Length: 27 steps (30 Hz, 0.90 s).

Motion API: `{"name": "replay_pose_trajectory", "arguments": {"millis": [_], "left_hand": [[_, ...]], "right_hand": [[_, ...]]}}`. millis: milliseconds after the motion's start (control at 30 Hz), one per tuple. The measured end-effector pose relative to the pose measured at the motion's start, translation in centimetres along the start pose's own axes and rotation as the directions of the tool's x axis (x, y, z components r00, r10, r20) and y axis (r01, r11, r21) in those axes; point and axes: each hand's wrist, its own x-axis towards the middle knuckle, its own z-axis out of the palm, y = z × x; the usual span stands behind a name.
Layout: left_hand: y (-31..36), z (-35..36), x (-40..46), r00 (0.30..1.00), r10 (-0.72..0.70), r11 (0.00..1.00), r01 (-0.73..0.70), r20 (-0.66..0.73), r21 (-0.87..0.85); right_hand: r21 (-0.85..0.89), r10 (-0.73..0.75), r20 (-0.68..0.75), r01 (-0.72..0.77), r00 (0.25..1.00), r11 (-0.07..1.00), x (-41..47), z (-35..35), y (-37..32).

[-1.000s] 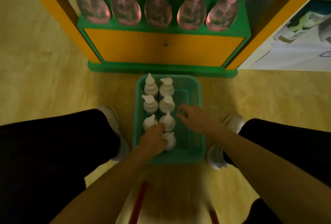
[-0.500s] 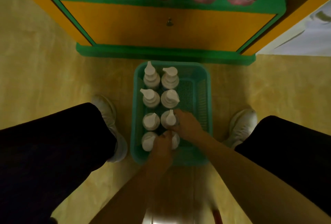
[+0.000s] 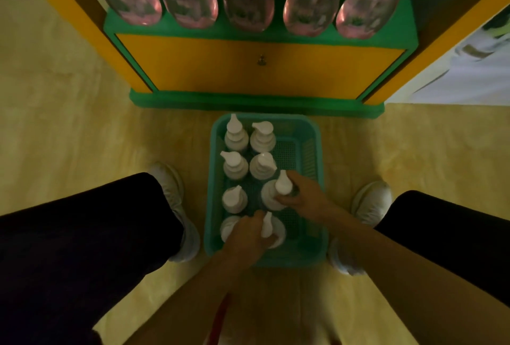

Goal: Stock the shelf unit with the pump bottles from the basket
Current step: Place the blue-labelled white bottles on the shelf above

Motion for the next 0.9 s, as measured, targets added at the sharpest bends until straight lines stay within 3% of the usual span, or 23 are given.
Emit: {"name": "replay_pose_trajectory", "arguments": {"millis": [200, 300, 400, 500, 667, 800, 900], "left_hand": [[4.1, -6.4, -3.5, 0.972, 0.235, 0.961, -0.235, -0.017, -0.148], [6.7, -11.1, -5.7, 0.935, 0.339, 0.914, -0.354, -0.109, -0.199], [9.3, -15.7, -7.7, 0.914, 0.357, 0.826, -0.404, -0.191, -0.392], [12.1, -19.5, -9.1, 0.922, 0.288, 0.696, -0.387, -0.258, -0.605], [16.4, -24.2, -10.0, 0.933, 0.242, 0.416, -0.348, -0.267, -0.84], [17.0, -25.2, -8.8, 0.964, 0.195, 0.336, -0.238, -0.18, -0.911], [17.7, -25.3, -7.5, 0.973, 0.189, 0.388, -0.2, -0.135, -0.9]], "right_hand": [[0.033, -0.069, -0.039, 0.071, 0.997, 0.997, -2.3, -6.3, -4.9], [0.184, -0.114, -0.125, 0.136, 0.986, 0.973, -4.7, -9.8, -9.3], [0.375, -0.095, -0.255, 0.189, 0.962, 0.908, -7.2, -13.0, -13.3], [0.501, -0.045, -0.314, 0.205, 0.948, 0.841, -8.7, -15.9, -16.7], [0.728, -0.052, -0.261, 0.231, 0.964, 0.645, -9.4, -19.0, -21.0], [0.851, 0.05, -0.218, 0.165, 0.975, 0.499, -8.6, -18.8, -21.0], [0.902, 0.204, -0.166, 0.065, 0.965, 0.427, -7.3, -18.1, -21.1]]}}
